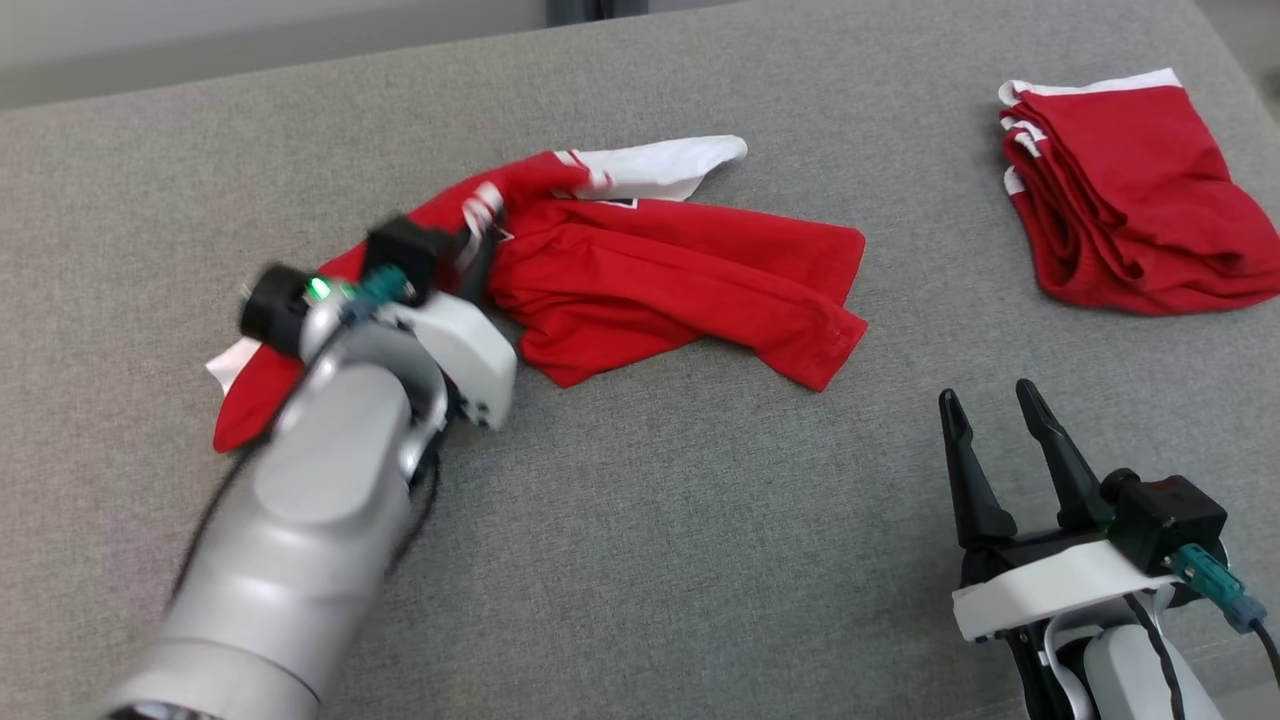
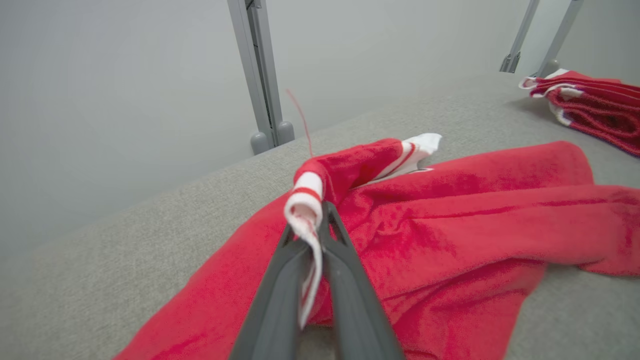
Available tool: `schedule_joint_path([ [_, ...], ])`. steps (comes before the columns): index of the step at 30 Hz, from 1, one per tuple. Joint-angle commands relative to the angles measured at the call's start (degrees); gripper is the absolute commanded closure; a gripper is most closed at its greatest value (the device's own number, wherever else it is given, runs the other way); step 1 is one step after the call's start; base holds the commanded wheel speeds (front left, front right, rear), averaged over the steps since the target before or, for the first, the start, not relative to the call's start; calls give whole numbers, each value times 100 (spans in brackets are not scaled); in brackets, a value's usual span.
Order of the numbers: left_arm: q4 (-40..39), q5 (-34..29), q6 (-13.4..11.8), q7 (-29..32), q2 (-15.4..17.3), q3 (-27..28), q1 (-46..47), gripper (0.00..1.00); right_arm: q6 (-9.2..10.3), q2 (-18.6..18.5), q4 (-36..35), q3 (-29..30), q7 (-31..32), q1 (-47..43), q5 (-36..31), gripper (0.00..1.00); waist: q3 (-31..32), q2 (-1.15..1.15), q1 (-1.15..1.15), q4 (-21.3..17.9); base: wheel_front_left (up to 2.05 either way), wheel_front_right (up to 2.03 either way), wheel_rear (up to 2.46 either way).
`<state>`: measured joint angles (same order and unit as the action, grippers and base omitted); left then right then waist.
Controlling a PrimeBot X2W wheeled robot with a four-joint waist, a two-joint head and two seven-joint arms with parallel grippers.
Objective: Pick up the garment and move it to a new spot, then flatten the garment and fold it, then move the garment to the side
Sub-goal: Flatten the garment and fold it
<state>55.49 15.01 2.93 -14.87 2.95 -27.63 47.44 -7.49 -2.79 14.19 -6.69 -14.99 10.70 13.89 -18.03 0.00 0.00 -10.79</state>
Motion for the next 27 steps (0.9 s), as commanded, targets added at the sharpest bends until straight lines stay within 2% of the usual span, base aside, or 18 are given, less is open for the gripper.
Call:
schedule_joint_path([
  [1,-41,-58,-97,-30,135,58,252,100,-1,-25,-16,6,-29,77,49,0,-55,0,0,12,0,0,0],
  [6,-221,-269,-251,-34,486,124,877,100,-1,-26,-54,-116,-29,205,138,0,-271,0,0,-62,0,0,0],
  [14,494,-493,-353,106,1236,192,2038,100,-1,-26,-66,-282,-29,429,281,0,-702,0,0,-419,0,0,0],
  [15,610,-503,-347,150,1314,200,2149,89,-1,-24,-71,-295,-29,449,281,0,-751,0,0,-459,0,0,0],
  [16,715,-505,-358,184,1381,201,2243,61,-1,-24,-74,-299,-29,462,297,0,-793,0,0,-496,0,0,0],
  [17,810,-488,-333,228,1429,208,2320,20,-1,-25,-73,-302,-29,478,313,0,-835,0,0,-526,0,0,0],
  [18,895,-439,-328,247,1466,242,2393,0,-1,-25,-74,-304,-29,505,329,0,-870,0,0,-551,0,0,0],
  [21,1126,-353,-154,328,1568,265,2540,0,-1,-24,-80,-305,-29,554,352,0,-944,0,0,-585,0,0,0],
  [27,1361,-192,171,370,1558,264,2661,0,-1,-25,-47,-268,-29,568,352,0,-884,0,0,-431,0,0,0],
])
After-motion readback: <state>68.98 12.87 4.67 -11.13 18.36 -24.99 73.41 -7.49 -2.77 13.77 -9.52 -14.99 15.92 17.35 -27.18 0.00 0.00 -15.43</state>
